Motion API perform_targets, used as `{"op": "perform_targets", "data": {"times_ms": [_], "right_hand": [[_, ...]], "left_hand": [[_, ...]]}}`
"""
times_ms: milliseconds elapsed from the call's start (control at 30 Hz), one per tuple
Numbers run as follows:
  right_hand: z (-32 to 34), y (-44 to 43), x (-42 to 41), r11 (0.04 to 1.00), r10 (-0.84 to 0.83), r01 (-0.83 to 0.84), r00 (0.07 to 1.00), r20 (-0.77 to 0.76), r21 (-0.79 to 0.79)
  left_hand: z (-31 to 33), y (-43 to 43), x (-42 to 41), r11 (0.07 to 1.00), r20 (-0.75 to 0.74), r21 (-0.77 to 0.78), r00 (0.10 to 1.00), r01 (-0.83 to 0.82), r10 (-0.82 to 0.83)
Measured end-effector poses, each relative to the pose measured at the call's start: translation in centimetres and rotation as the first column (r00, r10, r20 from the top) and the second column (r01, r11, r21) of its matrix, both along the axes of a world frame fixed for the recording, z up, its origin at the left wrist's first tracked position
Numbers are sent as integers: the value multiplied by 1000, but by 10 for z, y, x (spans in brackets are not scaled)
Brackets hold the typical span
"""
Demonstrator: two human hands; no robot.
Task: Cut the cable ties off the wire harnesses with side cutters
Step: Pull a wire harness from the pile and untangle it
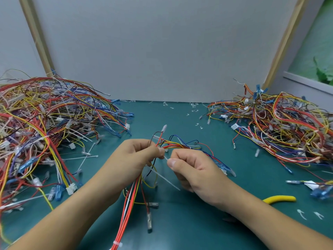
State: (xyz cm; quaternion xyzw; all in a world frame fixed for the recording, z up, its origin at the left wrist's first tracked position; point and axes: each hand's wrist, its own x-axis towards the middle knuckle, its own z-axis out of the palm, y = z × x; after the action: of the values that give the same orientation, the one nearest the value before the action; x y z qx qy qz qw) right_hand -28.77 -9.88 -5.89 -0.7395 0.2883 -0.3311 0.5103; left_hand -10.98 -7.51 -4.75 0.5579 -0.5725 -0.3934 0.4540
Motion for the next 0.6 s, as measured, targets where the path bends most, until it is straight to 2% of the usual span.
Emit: {"op": "perform_targets", "data": {"times_ms": [400, 600], "right_hand": [[1, -1, -1, 1000, -7, 7, 1000, -12, -10], [1, -3, -1, 1000, 13, -13, 1000, 21, 14]], "left_hand": [[-1, -1, 1, 1000, -18, 7, 999, -30, 30], [-1, -3, 1, 999, -56, -39, 998, -38, 36]]}}
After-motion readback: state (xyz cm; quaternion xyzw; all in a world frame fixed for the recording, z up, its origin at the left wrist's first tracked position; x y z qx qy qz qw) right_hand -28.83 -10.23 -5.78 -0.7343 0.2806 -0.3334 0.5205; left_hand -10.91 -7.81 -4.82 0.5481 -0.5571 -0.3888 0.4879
